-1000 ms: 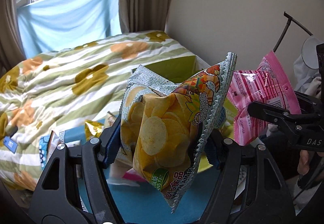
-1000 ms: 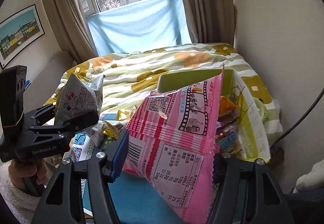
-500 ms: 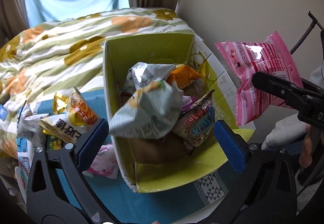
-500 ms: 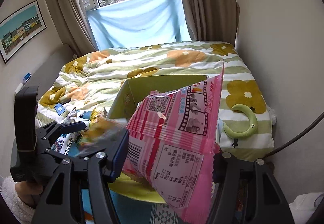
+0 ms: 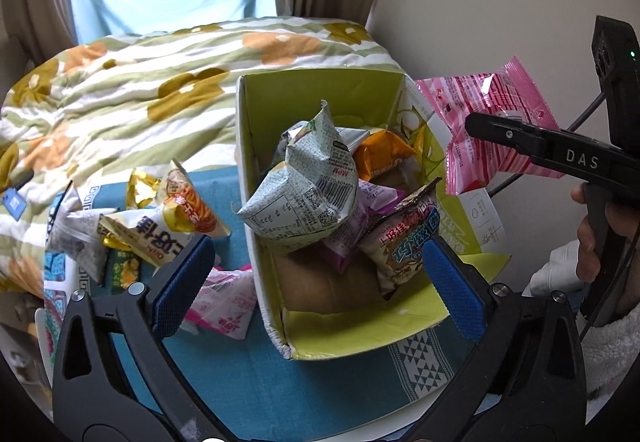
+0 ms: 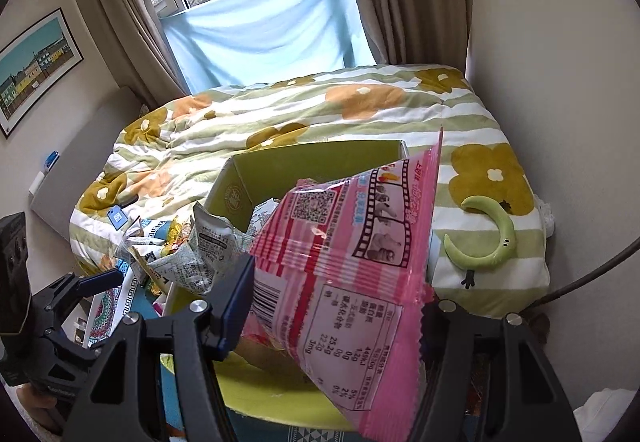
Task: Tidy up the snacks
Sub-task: 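Lower the pink striped bag into the box and open the right tool, then move both tools back over the snack bags on the cloth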
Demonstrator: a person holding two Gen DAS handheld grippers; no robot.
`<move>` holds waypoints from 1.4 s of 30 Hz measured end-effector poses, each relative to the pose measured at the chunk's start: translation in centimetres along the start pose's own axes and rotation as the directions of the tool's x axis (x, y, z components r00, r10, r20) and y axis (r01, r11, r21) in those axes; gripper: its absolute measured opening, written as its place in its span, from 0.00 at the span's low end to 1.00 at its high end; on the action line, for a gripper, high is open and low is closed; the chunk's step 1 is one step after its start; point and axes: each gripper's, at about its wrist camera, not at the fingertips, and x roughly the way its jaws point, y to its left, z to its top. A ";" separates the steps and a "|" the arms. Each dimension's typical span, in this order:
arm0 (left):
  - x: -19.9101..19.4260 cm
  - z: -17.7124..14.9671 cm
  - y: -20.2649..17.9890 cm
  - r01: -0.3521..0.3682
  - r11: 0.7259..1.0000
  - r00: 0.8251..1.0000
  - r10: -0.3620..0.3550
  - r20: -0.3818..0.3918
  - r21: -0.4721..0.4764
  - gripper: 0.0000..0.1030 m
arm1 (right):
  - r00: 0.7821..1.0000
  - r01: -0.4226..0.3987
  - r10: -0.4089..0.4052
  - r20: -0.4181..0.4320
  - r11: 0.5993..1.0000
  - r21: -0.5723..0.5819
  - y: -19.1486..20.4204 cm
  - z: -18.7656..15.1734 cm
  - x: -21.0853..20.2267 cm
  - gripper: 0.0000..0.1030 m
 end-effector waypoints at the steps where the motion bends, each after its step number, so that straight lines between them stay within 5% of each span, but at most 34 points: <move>1: 0.0 0.0 0.0 -0.002 1.000 1.000 0.002 0.001 0.002 1.00 | 1.000 0.002 -0.002 -0.006 1.000 -0.010 0.1 0.3 0.5 0.58; 10: 1.3 0.2 0.7 -0.043 0.999 0.999 0.043 -0.021 0.026 1.00 | 0.998 0.031 -0.033 -0.047 0.998 -0.050 0.4 2.7 5.1 0.65; 14: 1.2 -0.1 1.0 -0.051 0.998 0.998 0.051 -0.023 0.029 1.00 | 0.998 0.059 -0.061 -0.036 0.997 -0.050 0.5 2.7 6.3 0.99; 31: -4.2 0.0 1.3 -0.097 0.994 0.991 0.093 0.091 0.041 1.00 | 0.998 0.056 -0.055 0.022 0.998 -0.043 1.8 0.3 0.2 0.99; 42: -11.6 -3.9 3.9 -0.210 0.975 0.956 0.220 0.191 -0.073 1.00 | 0.997 0.019 -0.008 0.076 0.990 -0.141 6.5 -0.6 -3.8 0.99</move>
